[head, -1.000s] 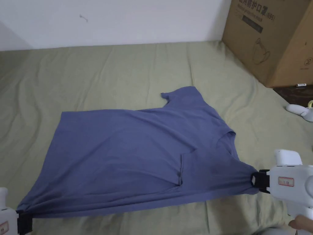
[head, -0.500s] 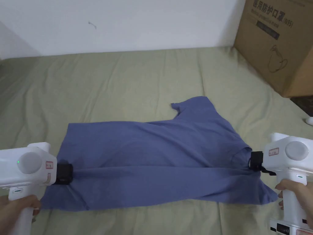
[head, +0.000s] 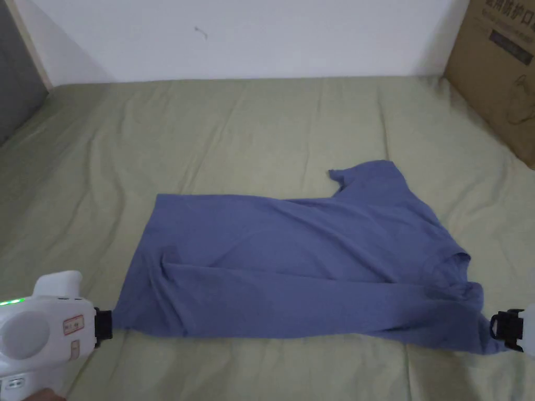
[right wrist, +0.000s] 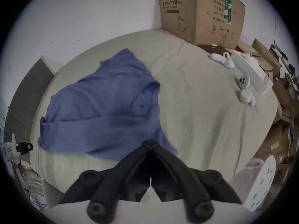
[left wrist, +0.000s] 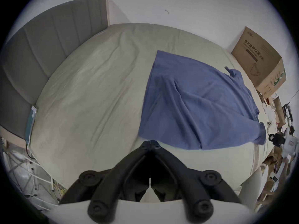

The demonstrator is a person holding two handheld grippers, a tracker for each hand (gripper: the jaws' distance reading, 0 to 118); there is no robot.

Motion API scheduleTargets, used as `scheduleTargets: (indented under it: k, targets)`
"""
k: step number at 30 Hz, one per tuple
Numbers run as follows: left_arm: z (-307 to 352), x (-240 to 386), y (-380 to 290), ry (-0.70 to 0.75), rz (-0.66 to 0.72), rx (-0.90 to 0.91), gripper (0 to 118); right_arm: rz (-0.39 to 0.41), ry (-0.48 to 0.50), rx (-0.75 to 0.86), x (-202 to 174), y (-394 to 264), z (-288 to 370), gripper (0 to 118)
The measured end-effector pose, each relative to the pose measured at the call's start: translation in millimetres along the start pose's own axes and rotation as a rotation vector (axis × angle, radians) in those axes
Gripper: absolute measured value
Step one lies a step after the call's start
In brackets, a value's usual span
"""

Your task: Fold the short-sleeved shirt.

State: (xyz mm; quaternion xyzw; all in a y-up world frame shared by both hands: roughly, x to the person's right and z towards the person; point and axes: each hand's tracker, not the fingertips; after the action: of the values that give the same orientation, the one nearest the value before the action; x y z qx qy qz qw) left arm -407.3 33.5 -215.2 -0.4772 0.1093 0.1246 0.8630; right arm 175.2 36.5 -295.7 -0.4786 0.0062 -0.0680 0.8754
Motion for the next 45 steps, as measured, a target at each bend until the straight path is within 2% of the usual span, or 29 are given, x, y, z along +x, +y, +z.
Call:
scheduleTargets:
  k: [1, 2, 4, 5, 6, 7, 8, 9, 10, 11, 12, 13, 14, 16, 17, 18, 19, 22, 23, 24, 25, 26, 27, 34, 37, 39, 41, 43, 45]
  targets:
    - [-2.9, -0.5, 0.7, -0.003, 0.002, 0.007, 1, -0.007, 0.005, -0.007, 0.2, -3.1, -1.3, 0]
    - [-7.9, 1.3, 6.8, -0.004, 0.008, 0.002, 18, -0.015, 0.005, -0.023, 0.0, -6.0, -2.8, 0]
    - [-20.2, 2.5, 16.1, 0.009, 0.024, -0.013, 82, -0.035, 0.004, -0.025, 0.3, -11.0, -6.2, 0]
    - [-30.1, 1.1, 19.9, -0.009, 0.035, -0.006, 105, -0.041, 0.009, -0.027, 0.3, -12.7, -6.0, 0]
    - [-40.4, 0.6, 24.1, -0.014, 0.047, -0.005, 105, -0.046, 0.018, -0.029, 0.2, -14.5, -5.8, 0]
    - [-49.1, 2.4, 28.0, -0.004, 0.060, -0.019, 98, -0.049, 0.015, -0.031, -0.6, -15.6, -5.8, 0]
    - [-64.5, 1.7, 29.6, 0.024, 0.072, -0.075, 80, -0.050, 0.011, -0.036, -1.4, -18.7, -6.4, 0]
    - [-76.5, 0.3, 27.8, 0.031, 0.075, -0.117, 54, -0.048, 0.010, -0.039, -1.3, -20.5, -6.8, 0]
    - [-87.4, -1.2, 23.9, 0.033, 0.068, -0.139, 40, -0.050, 0.006, -0.042, -1.1, -22.0, -7.1, 0]
    - [-85.5, 4.9, 17.4, 0.065, 0.049, -0.127, 38, -0.059, 0.004, -0.046, -0.4, -24.0, -7.1, 0]
    - [-74.6, 8.9, 17.1, 0.053, 0.037, -0.080, 27, -0.066, 0.011, -0.051, 5.1, -26.1, -17.8, 0]
    - [-67.6, 12.2, 17.8, 0.054, 0.008, -0.059, 7, -0.068, 0.017, -0.058, 6.0, -26.7, -18.3, 4]
    - [-64.3, 13.3, 17.8, 0.032, 0.004, -0.052, 6, -0.079, 0.017, -0.056, 5.8, -26.5, -18.0, 9]
    - [-64.4, 16.1, 18.0, 0.035, -0.006, -0.079, 6, -0.084, 0.027, -0.051, 9.4, -21.6, -20.5, 22]
    - [-63.6, 15.1, 18.4, 0.035, -0.010, -0.074, 6, -0.092, 0.028, -0.047, 11.1, -15.9, -22.1, 52]
    - [-60.9, 13.1, 20.0, 0.031, -0.002, -0.074, 6, -0.113, 0.020, -0.024, 12.6, -9.8, -21.7, 73]
    - [-59.1, 11.6, 20.7, 0.017, 0.018, -0.076, 6, -0.123, 0.022, -0.006, 14.3, -5.2, -22.0, 82]
    - [-54.4, 4.6, 21.6, -0.014, 0.069, -0.073, 6, -0.130, 0.031, -0.044, 18.6, 6.0, -47.6, 82]
    - [-54.2, 4.5, 23.0, -0.014, 0.063, -0.073, 6, -0.139, 0.044, -0.094, 18.4, 5.1, -61.4, 78]
    - [-52.8, 4.6, 22.7, -0.015, 0.060, -0.070, 6, -0.130, 0.055, -0.125, 16.1, 0.6, -76.5, 61]
    - [-51.6, 4.5, 23.0, -0.019, 0.061, -0.071, 6, -0.137, 0.035, -0.168, 10.8, -3.8, -87.0, 20]
    - [-48.8, 4.7, 23.2, -0.023, 0.062, -0.076, 6, -0.109, -0.004, -0.145, 1.9, -6.5, -85.3, 4]
    - [-45.6, 6.1, 24.4, -0.024, 0.056, -0.072, 6, -0.043, -0.028, -0.124, -4.5, -1.2, -78.1, 4]
    - [2.2, -6.0, 26.6, -0.091, 0.083, 0.005, 6, -0.056, 0.048, -0.022, 8.7, 22.2, -10.7, 4]
    - [24.5, -8.1, 12.9, -0.060, 0.048, 0.016, 6, -0.058, 0.061, -0.019, 11.3, 18.4, 21.6, 4]
    - [35.0, -12.9, -5.5, -0.048, 0.029, 0.011, 6, -0.051, 0.073, -0.035, 17.5, 4.3, 31.7, 4]
    - [38.9, -17.9, -30.3, -0.040, 0.031, -0.009, 6, 0.009, 0.026, -0.076, 20.0, -17.5, 31.7, 4]
    - [32.7, -16.7, -56.4, -0.006, 0.009, -0.083, 6, 0.014, 0.004, -0.141, 21.7, -43.2, 21.2, 4]
    - [16.1, -13.6, -81.9, 0.046, -0.071, -0.145, 6, 0.007, 0.009, -0.188, 27.3, -66.8, 4.2, 4]
